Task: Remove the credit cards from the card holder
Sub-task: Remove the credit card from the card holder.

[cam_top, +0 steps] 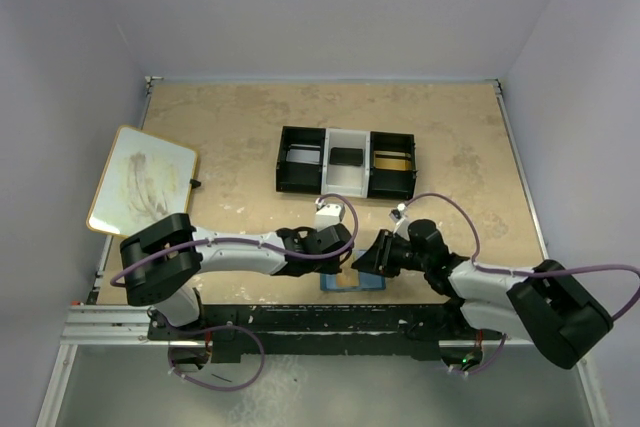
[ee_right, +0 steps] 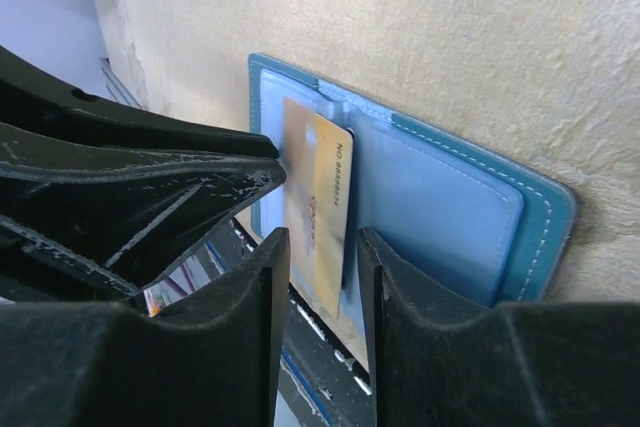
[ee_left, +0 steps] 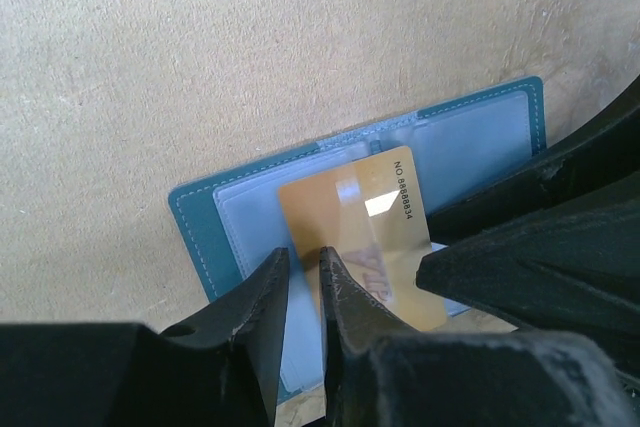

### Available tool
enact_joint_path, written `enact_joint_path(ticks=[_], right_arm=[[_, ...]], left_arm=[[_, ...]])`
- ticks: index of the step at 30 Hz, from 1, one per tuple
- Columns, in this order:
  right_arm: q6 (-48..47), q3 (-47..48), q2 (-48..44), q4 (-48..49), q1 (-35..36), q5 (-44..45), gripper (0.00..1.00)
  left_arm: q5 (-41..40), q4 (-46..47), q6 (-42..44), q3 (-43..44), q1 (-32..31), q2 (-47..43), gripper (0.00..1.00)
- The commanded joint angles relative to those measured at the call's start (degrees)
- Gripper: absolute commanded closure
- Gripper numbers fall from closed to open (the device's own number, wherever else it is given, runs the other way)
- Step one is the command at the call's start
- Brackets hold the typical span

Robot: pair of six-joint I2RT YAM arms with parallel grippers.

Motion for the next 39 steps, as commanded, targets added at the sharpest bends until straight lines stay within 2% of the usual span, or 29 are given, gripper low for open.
enact_joint_path(ticks=[1,7,8,10,12,15,20,22,24,29,32,36,39], right_arm=[[-1.9,-0.2,2.3,-0.8,-0.3,0.2,0.69],[-0.4,-0.7,5.5,6.3,-0.3,-2.3,0.78],[-0.4,-0.6,5.8,6.8,-0.3,-3.2,0.84],[0.7,-0.3,5.9,5.6,-0.3,-3.8,1.00],[2.7,-0.2,3.2,-0.4,-0.3,1.8,1.00],[4.8,-1.3,-2.5,-4.3,-0.3,6.4,1.00],[2.8,-0.7,-8.3,-12.7,-0.3,8.9,1.00],[2.5,-1.3,-8.6,-10.6,-0.3,6.9,0.96],[1.9,-2.0,-7.2,-5.8,-0.3,3.3,0.84],[0.1,-0.6,0.2,1.3,-0.3,-2.0,0.72],[1.5,-0.4,3.8,6.4,-0.3,-2.4,0.68],[3.1,-0.1,6.9,9.5,-0.3,-1.8,0.78],[3.3,0.4,5.9,6.4,-0.3,-0.9,0.92]], left_arm=[[-0.7,-1.6,0.0,1.5,-0.2,0.3,0.85],[0.1,-0.4,-0.5,-0.4,-0.3,0.4,0.89],[0.1,-0.4,-0.6,-0.6,-0.4,0.4,0.89],[-0.1,-0.4,-0.6,-0.7,-0.4,0.5,0.90],[-1.1,-0.9,-0.7,-0.7,-0.5,0.4,0.91],[-2.2,-1.5,-1.1,-1.2,-0.5,0.0,0.92],[-1.2,0.2,-0.7,-1.7,-0.6,0.5,0.94],[-0.5,1.0,-0.4,-1.8,-0.6,0.9,0.95],[0.1,1.8,0.0,-1.9,-0.5,1.1,0.95],[0.5,2.1,0.4,-1.9,-0.5,1.3,0.96],[1.0,2.1,0.6,-2.0,-0.6,1.5,0.97],[0.8,1.8,0.7,-2.3,-0.6,1.3,0.98],[0.6,1.2,0.7,-2.0,-0.6,1.2,0.99]])
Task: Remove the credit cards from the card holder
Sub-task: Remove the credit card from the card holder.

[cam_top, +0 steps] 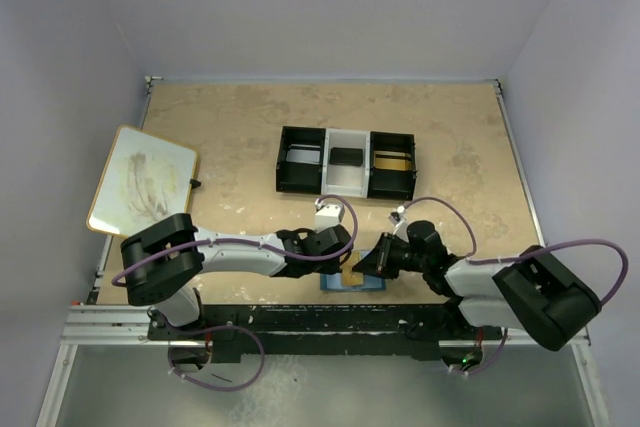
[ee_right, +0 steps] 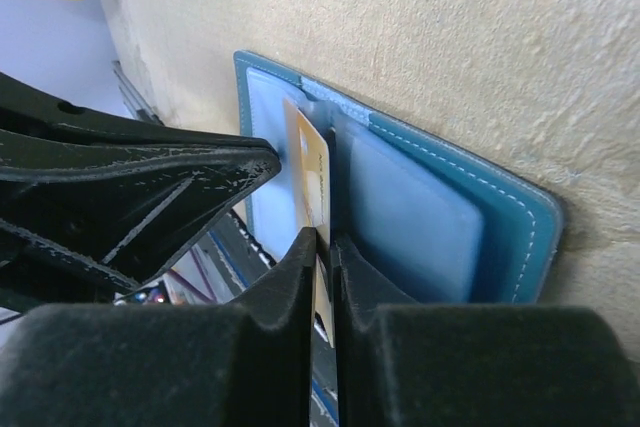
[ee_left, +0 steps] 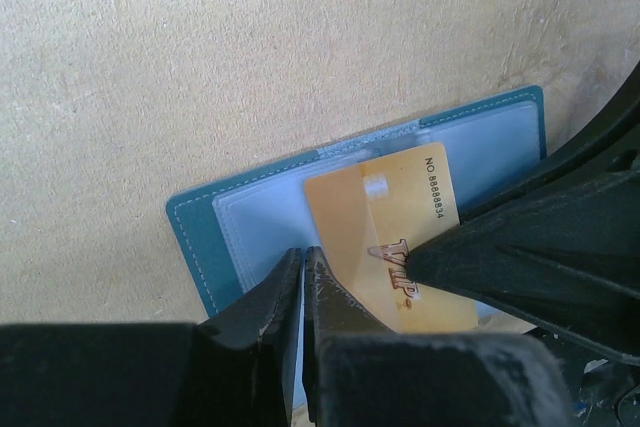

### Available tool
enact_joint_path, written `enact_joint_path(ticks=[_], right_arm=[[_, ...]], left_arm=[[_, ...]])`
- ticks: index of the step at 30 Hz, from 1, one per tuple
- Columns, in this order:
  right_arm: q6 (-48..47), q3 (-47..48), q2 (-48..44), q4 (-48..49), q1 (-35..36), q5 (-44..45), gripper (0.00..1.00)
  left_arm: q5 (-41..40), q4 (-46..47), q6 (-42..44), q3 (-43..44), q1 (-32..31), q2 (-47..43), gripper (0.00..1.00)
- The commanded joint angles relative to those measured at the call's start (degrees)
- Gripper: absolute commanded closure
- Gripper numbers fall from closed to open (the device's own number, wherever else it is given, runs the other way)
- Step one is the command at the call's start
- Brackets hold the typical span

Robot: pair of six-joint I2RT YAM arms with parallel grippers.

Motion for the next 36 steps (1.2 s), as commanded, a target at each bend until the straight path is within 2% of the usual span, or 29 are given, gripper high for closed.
enact_joint_path(ticks=[1,3,9,17,21,26,30,33,36], right_arm=[[-0.2,2.1,-1.8,-2.4,0.0,1.5,0.95],[-1.9,3.2,-4.5,-6.9,-0.1,3.1,1.00],[-6.7,6.2,-13.7,-21.9,0.0,8.6,1.00],[-12.2,10.6,-20.1,-29.6,0.0,10.5,1.00],[-15.6,13.0,-22.6,-31.9,-0.1,11.1,1.00],[-19.5,15.4,-27.6,-29.2,-0.1,15.0,1.00],[-27.2,20.2,-29.8,-29.7,-0.1,21.2,1.00],[-31.9,27.6,-26.3,-36.1,-0.1,28.2,1.00],[-38.1,33.4,-20.9,-37.5,-0.8,29.9,1.00]], left_arm=[[0.5,-1.4,0.8,-0.9,-0.4,0.9,0.99],[0.0,-1.6,0.5,-1.2,-0.4,0.6,0.99],[-0.8,-1.1,0.3,-2.3,-0.4,-0.1,0.99],[-3.3,-0.9,0.1,-0.9,-0.4,-1.6,0.92],[-4.4,-1.7,1.3,-0.6,-0.3,-4.3,0.80],[-6.3,-3.9,4.2,1.3,1.2,-8.0,0.60],[-5.6,-6.8,6.2,2.6,4.8,-10.3,0.54],[-4.7,-8.0,7.1,1.2,8.4,-13.7,0.50],[-3.3,-9.5,8.5,-0.1,12.1,-18.3,0.43]])
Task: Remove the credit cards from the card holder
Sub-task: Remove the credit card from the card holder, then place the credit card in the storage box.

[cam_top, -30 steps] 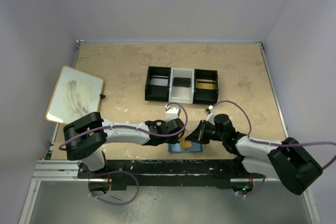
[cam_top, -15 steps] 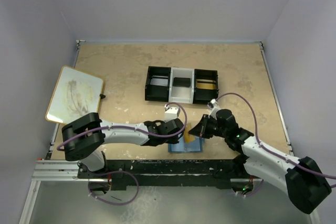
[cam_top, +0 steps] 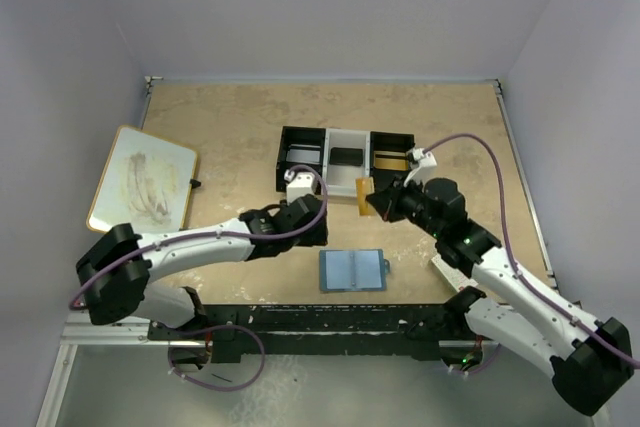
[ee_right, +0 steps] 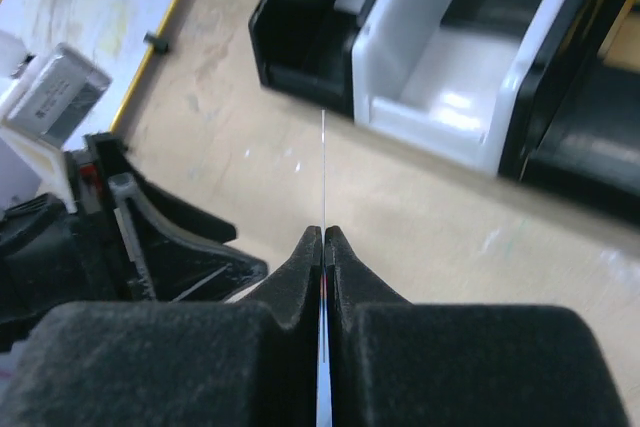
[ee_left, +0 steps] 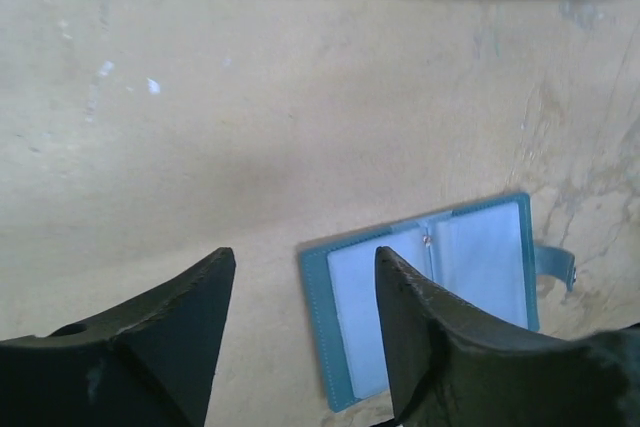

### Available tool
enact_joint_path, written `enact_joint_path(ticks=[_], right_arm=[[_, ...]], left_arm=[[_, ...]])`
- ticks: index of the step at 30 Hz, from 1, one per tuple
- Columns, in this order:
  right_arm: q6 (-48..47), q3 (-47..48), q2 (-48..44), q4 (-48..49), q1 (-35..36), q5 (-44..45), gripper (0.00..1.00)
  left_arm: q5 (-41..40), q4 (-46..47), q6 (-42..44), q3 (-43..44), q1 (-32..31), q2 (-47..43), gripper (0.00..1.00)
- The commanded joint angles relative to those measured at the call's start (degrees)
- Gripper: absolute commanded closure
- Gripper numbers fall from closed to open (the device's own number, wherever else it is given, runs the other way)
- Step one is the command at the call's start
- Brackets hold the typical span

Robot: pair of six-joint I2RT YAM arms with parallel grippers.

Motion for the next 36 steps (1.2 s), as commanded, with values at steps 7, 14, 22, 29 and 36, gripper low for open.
enact_joint_path(ticks=[7,14,22,29,36], right_arm=[[-20.4,15.2,12.8,-2.3,-12.3,-0.8,1.00],[-28.1,24.9,24.4,-5.5,-27.3,-20.6,1.00],[-49.5,25.7,27.3,-0.6,-26.7,-22.1,1.00],[-72.6,24.2,29.7,0.4,-24.6,-16.7,1.00],[-82.7,25.8,36.7,-0.9,-24.6,-16.6,1.00]], left_arm=[[-2.7,-9.9,7.5,1.7,6.7,-10.5,0.36],[4.4,-12.4,11.9,1.6,17.9,-12.1,0.35],[0.0,-16.2,18.8,3.8,21.1,-14.7,0.34],[-9.6,-17.3,19.5,1.2,22.7,-14.4,0.32],[-11.8,-17.0,20.3,1.3,23.3,-15.5,0.31]])
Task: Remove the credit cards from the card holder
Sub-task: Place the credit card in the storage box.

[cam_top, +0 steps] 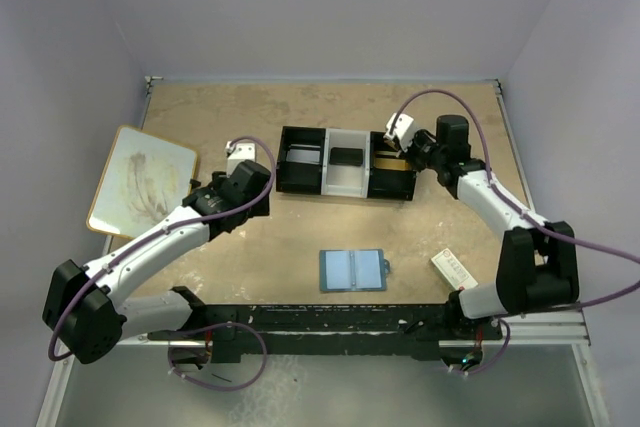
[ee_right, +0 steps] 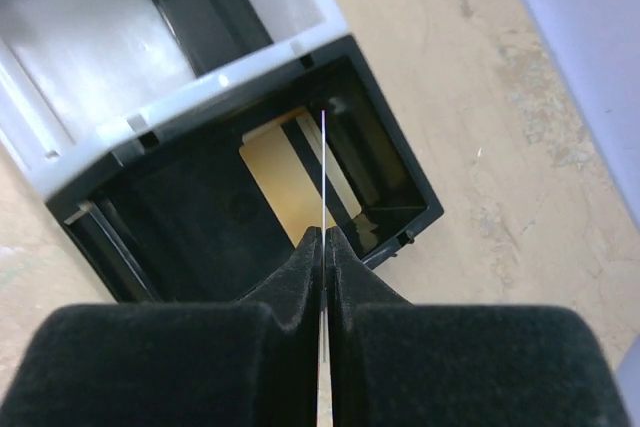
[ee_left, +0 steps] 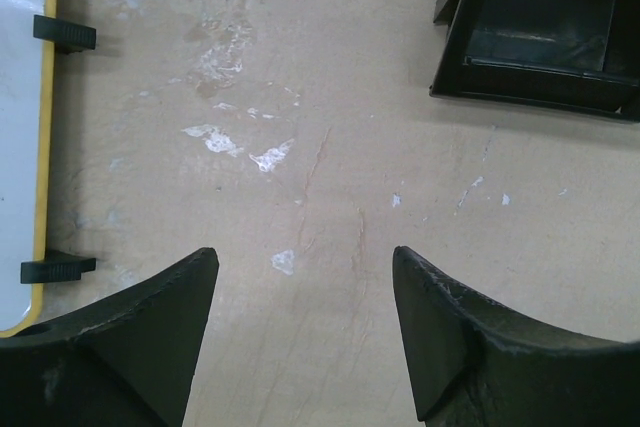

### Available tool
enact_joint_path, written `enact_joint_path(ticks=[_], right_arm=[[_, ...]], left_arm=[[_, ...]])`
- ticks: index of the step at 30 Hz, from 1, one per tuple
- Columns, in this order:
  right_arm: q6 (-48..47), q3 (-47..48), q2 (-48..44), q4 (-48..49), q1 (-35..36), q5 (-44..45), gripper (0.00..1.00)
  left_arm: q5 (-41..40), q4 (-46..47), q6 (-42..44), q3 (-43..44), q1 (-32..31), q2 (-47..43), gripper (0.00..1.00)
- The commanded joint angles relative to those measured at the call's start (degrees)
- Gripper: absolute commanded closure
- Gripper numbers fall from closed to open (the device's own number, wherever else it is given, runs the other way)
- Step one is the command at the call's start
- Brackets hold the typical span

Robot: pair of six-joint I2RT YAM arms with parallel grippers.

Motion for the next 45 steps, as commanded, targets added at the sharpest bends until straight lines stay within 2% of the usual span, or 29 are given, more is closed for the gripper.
enact_joint_path(ticks=[1,6,18,24,33,41,45], right_arm=[[-10.3,2.4,3.6,0.3,0.0,0.9,1.00],[-13.8,8.1,8.5,-1.7,0.1,-1.1,1.00],[-20.8,13.5,17.2,-5.5,0.4,-2.0,1.00],[-22.6,15.5,20.2,-5.8,1.4,0.3,1.00],[-24.7,14.5,23.3,-2.5,2.0,1.8,1.00],[-24.7,9.3,23.1,7.1,3.0,6.6,1.00],[-25.0,9.3,23.1,6.0,3.1,6.4,0.98]], left_arm=[[-4.3,0.5,1.7,0.3,0.4,-1.3,0.31],[-5.5,0.4,1.6,0.3,0.4,-1.8,0.31],[-6.4,0.3,1.7,0.4,0.4,-2.2,0.31],[-6.1,0.5,1.7,0.4,0.4,-2.3,0.31],[-6.1,0.4,1.9,0.4,0.4,-2.4,0.31],[-6.0,0.4,1.9,0.4,0.4,-2.3,0.31],[-5.8,0.4,2.0,0.4,0.4,-2.2,0.31]])
